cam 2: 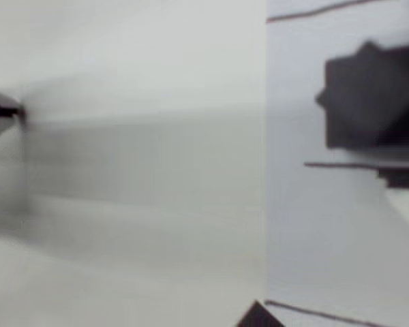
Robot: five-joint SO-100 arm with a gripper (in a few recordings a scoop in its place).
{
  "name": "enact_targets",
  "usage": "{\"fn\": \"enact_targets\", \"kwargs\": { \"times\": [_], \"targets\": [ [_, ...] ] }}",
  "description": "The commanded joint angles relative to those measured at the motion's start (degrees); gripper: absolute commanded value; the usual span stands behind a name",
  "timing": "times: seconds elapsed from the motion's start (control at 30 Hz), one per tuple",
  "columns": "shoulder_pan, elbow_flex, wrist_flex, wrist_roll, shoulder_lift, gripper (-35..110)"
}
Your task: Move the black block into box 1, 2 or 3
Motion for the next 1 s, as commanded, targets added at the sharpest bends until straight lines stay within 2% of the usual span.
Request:
{"fn": "enact_targets", "kwargs": {
  "times": [0.0, 0.6, 0.97],
  "targets": [
    [-1.1, 2.4, -1.9, 0.8, 8.9, 25],
    [-1.7, 11.6, -3.7, 1.1, 19.5, 25],
    [-1.1, 26.5, -4.1, 0.9, 37.1, 24]
  ]
}}
